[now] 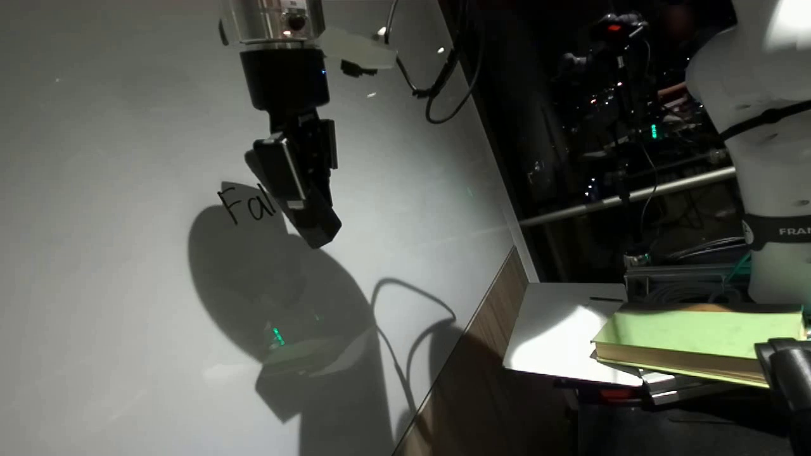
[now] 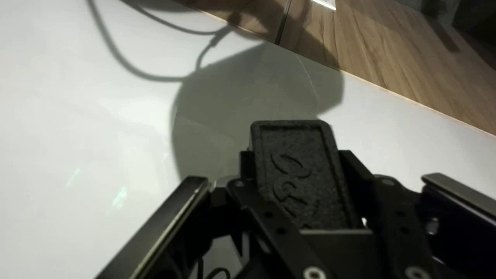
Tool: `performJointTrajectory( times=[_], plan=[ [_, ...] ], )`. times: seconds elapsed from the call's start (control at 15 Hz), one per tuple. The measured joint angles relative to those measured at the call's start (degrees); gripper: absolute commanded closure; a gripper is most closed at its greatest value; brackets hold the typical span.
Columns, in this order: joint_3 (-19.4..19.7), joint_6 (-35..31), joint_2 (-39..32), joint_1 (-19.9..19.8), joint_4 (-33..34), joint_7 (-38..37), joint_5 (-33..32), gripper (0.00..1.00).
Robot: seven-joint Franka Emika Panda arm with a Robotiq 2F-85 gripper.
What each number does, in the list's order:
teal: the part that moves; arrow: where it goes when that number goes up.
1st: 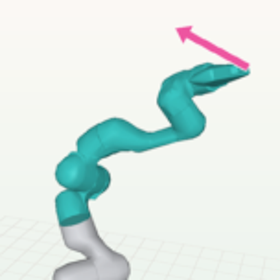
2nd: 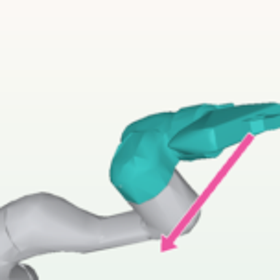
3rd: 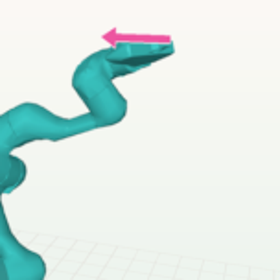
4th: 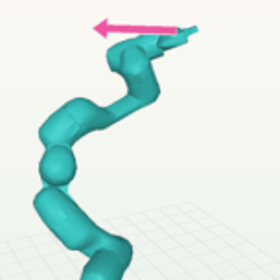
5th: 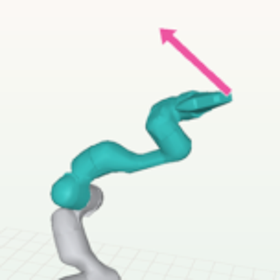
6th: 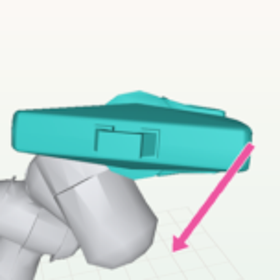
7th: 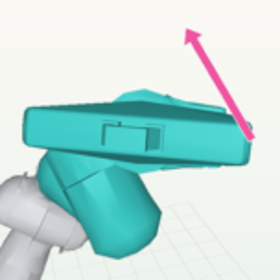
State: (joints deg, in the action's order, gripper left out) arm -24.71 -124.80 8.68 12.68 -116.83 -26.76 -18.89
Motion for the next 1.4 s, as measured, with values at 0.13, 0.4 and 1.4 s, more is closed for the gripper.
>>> performJointTrajectory(
  times=[0.13,0.4,1.4],
  plan=[
    [-0.2,0.0,-3.0,0.2,3.0,-0.8,-2.9,0.69],
    [0.2,0.5,-9.2,0.8,8.5,-1.3,-7.2,0.69],
    [6.7,5.1,-15.8,7.0,17.4,-1.4,-8.9,0.69]
  ],
)
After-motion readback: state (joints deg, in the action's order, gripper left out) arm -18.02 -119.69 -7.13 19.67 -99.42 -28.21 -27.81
